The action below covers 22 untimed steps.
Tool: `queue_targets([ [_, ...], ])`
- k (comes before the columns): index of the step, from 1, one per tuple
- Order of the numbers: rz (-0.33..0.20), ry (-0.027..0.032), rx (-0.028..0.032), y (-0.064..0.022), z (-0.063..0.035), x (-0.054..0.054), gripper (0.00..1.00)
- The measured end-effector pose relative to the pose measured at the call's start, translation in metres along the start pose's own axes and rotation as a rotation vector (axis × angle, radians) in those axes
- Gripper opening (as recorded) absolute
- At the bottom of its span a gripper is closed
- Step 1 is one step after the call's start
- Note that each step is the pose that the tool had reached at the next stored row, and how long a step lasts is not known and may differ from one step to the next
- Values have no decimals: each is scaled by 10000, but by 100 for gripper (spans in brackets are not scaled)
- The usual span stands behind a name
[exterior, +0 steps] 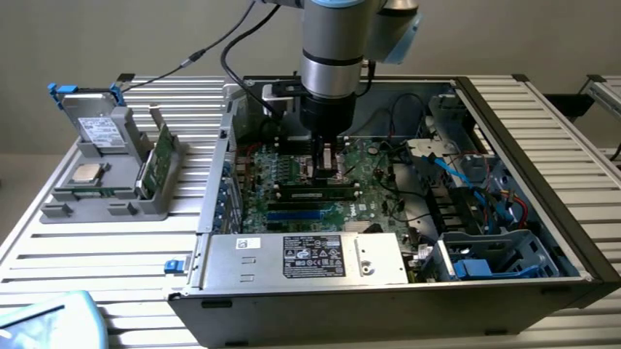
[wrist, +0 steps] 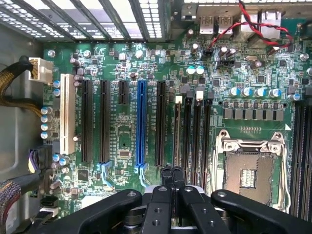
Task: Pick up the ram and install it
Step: 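Press down the ram until it locks into place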
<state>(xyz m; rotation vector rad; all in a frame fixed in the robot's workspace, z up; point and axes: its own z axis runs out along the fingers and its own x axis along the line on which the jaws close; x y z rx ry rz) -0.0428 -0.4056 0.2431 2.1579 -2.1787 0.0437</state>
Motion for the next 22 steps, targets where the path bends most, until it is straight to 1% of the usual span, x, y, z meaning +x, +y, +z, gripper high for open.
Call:
queue_targets([
  [22,3741,-120,-275,0,0,8,11],
])
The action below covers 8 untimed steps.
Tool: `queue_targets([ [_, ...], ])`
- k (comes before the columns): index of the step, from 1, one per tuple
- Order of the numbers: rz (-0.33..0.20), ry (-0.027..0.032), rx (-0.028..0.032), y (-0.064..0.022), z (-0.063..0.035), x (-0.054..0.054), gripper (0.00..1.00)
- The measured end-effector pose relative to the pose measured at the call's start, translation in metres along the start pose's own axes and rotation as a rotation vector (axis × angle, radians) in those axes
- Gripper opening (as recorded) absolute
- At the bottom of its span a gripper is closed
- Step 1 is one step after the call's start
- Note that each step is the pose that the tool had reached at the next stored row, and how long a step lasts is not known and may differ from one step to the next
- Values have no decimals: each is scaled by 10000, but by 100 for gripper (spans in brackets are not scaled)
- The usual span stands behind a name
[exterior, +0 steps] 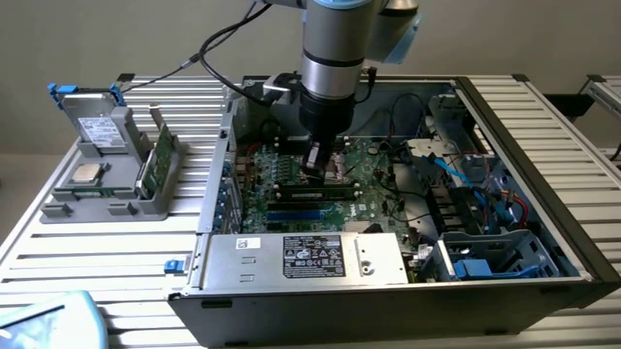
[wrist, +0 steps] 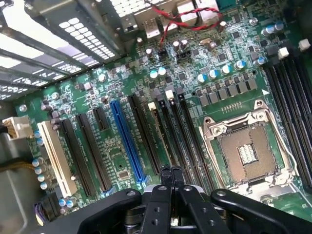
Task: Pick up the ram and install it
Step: 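Press down the ram until it locks into place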
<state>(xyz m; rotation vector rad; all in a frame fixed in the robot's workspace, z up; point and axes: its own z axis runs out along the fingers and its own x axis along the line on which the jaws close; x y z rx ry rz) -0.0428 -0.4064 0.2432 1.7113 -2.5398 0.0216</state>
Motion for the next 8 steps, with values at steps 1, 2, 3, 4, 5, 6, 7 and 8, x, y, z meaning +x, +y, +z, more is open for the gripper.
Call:
queue_targets([
  [1,178,-6,-13,0,0,0,11],
  [2,357,-12,-26,0,0,0,11],
  [3,533,-18,-39,0,0,1,11],
  [4,708,-24,-52,0,0,1,11],
  [5,884,-29,-65,-1,0,1,11],
  [6,1064,-35,-79,-1,0,2,11],
  [7,1246,-42,-91,-1,0,2,11],
  [8,1423,-46,-105,-1,0,2,11],
])
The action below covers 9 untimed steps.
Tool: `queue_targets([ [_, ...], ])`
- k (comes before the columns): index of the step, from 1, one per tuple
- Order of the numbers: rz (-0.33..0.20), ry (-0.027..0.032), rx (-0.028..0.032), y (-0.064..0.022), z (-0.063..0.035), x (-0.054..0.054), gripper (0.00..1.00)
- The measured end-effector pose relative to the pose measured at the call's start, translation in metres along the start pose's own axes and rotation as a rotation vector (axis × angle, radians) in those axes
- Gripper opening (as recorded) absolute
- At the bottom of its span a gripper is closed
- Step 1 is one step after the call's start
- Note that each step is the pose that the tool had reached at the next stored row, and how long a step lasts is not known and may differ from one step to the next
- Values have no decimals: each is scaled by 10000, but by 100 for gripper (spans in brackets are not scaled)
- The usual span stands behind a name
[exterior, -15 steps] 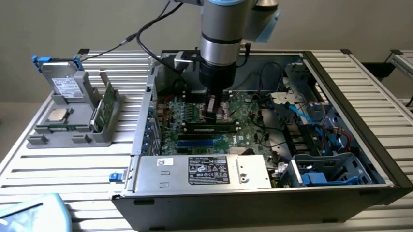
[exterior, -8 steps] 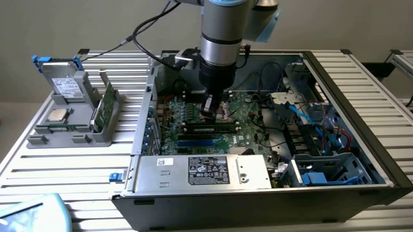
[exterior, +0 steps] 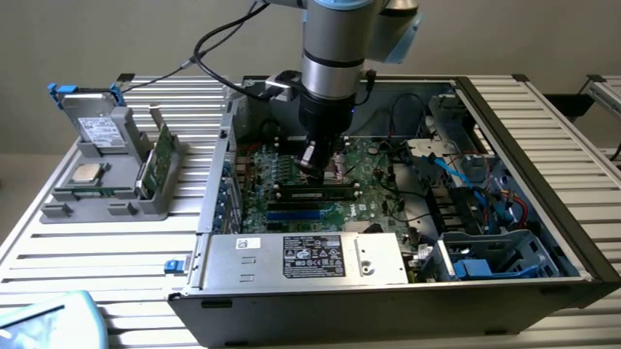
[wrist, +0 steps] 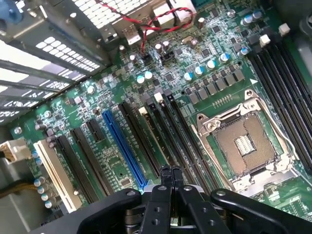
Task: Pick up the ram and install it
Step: 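Press down the ram until it locks into place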
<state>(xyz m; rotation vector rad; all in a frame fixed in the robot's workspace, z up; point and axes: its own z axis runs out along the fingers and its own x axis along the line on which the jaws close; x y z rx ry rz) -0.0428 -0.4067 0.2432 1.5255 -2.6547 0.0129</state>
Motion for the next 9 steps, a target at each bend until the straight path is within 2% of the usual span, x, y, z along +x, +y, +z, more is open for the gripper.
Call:
queue_targets([
  [9,1602,-52,-118,-1,0,3,11],
])
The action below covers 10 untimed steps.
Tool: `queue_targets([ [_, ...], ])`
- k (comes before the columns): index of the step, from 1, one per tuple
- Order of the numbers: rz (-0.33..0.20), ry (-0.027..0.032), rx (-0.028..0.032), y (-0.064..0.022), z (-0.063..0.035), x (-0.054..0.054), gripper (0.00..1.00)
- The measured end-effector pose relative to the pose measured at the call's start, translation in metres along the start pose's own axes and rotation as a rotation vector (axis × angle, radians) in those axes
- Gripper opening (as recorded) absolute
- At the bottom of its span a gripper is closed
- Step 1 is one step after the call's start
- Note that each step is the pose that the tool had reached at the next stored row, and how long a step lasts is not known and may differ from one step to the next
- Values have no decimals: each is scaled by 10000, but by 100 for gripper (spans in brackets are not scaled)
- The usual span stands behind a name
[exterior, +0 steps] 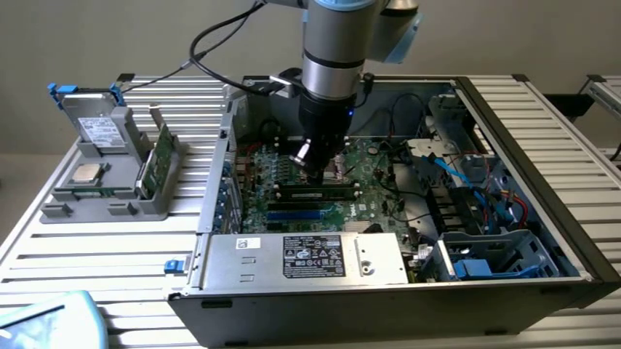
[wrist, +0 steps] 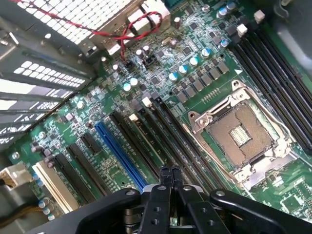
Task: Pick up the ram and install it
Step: 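Press down the ram until it locks into place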
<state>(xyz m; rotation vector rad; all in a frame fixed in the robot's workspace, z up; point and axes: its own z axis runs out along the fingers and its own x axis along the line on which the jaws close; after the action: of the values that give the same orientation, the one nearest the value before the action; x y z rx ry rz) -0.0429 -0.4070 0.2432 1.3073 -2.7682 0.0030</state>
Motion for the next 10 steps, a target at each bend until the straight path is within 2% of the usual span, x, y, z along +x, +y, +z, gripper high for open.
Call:
queue_targets([
  [3,514,-18,-37,-1,0,0,11],
  [5,785,-46,-34,-1,1,0,11],
  [7,989,-113,36,-1,1,0,11],
  [10,1249,-244,202,-1,1,0,11],
])
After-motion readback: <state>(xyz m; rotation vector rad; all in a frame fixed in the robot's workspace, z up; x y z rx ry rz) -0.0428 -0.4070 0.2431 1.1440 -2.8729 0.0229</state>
